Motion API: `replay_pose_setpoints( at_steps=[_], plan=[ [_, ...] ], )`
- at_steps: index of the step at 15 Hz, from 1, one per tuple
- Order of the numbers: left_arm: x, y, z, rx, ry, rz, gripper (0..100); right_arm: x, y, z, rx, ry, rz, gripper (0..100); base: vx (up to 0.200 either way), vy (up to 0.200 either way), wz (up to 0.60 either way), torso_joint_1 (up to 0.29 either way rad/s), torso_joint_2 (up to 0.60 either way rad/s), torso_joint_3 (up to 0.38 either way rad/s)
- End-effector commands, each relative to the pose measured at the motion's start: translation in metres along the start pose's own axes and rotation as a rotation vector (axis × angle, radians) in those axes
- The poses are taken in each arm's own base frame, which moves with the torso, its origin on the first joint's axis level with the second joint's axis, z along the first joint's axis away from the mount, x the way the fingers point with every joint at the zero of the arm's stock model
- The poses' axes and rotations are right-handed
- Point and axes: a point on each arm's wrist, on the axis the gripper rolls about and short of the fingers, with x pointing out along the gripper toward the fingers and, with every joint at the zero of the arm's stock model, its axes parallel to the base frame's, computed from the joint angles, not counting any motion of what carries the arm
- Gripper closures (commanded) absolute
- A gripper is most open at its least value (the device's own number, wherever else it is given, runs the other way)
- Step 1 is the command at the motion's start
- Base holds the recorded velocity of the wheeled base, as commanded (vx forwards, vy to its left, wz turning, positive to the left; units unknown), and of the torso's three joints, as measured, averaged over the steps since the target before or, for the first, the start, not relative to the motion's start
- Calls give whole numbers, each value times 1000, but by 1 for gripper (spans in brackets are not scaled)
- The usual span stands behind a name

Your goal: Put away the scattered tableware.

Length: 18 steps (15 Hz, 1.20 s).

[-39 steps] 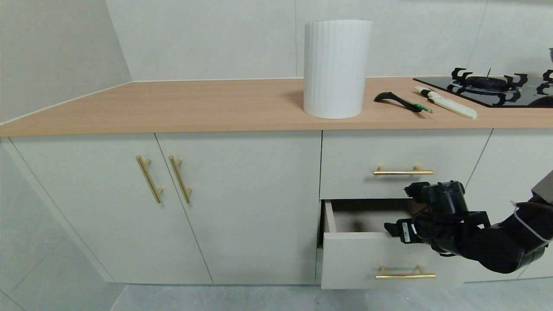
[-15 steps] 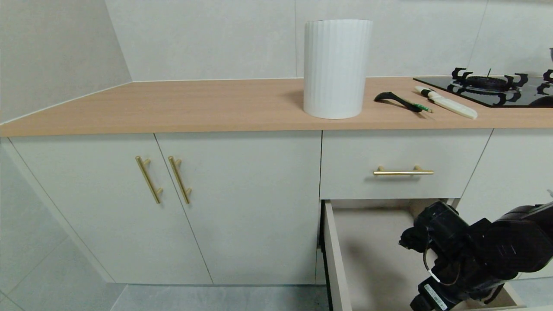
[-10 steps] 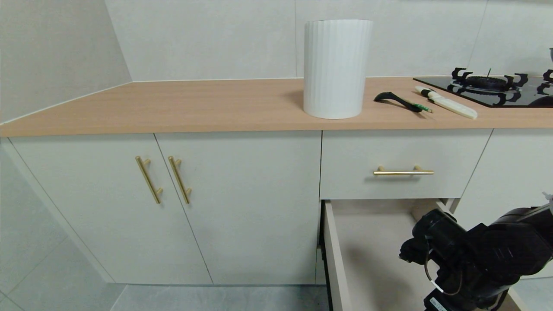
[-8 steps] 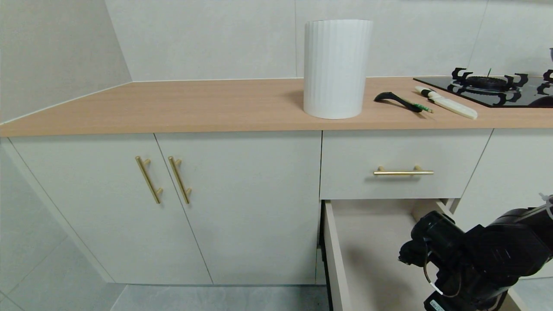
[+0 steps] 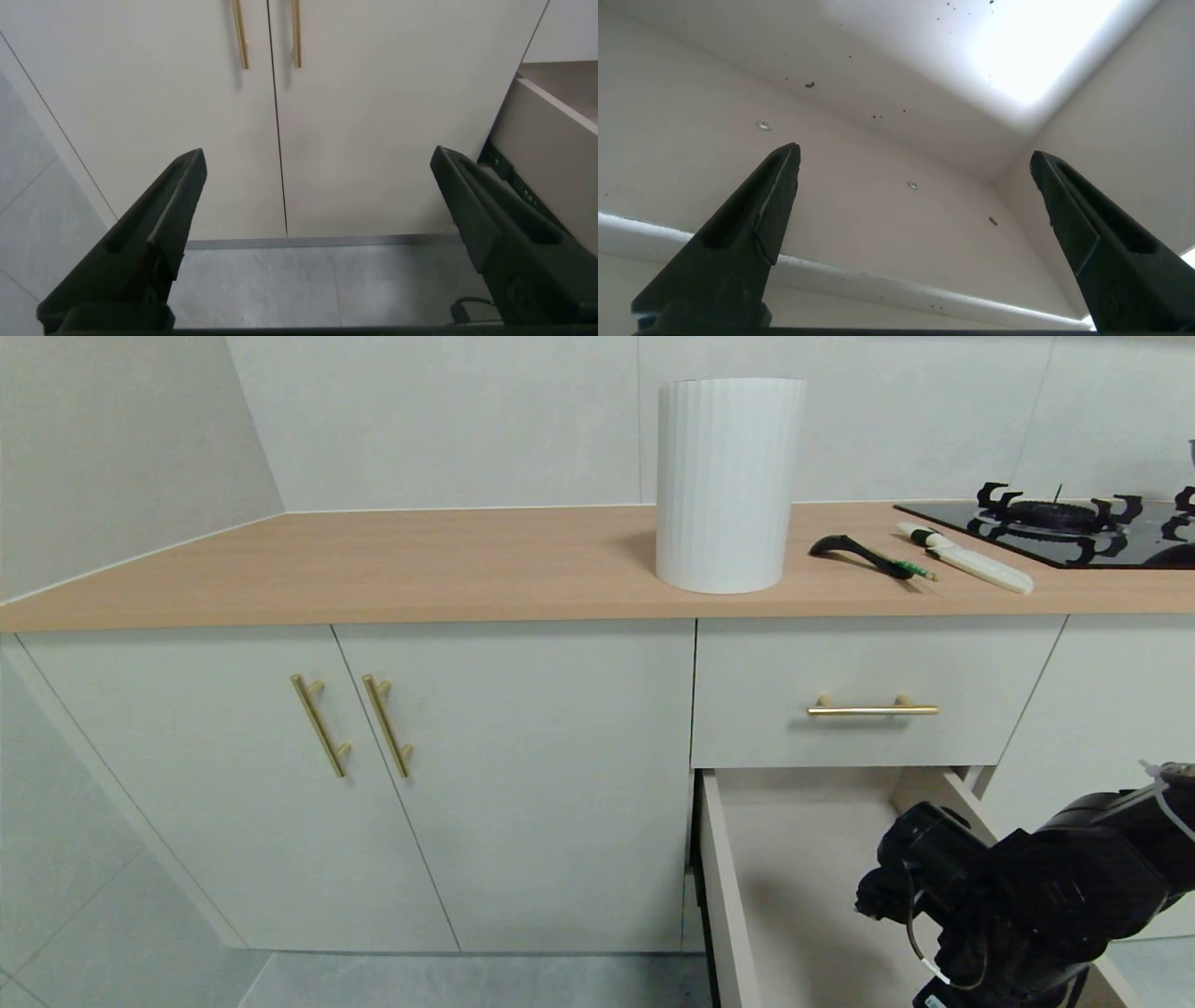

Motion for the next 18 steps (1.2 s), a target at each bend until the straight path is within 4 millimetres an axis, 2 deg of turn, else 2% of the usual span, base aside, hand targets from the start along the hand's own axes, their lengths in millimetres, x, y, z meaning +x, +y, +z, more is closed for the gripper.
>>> replay_pose_setpoints(
  at_steps=[1, 3, 6, 9, 15, 18],
  plan=[
    [0, 0, 0, 0, 0, 0, 0, -4, -4, 6, 24, -35, -3, 0, 0, 0, 0, 0, 0, 0],
    [0, 0, 0, 0, 0, 0, 0, -17, -17, 21, 200, -168, -6, 0, 0, 0, 0, 0, 0, 0],
    [0, 0, 0, 0, 0, 0, 0, -33, -37, 28, 337, -349, -44, 0, 0, 0, 0, 0, 0, 0],
    [0, 0, 0, 0, 2, 0, 0, -46, -46, 28, 377, -446, -63, 0, 0, 0, 0, 0, 0, 0],
    [0, 0, 0, 0, 0, 0, 0, -58, -47, 23, 388, -501, -80, 0, 0, 0, 0, 0, 0, 0],
    [0, 0, 0, 0, 0, 0, 0, -59, -48, 23, 388, -505, -81, 0, 0, 0, 0, 54, -245, -225]
  ],
)
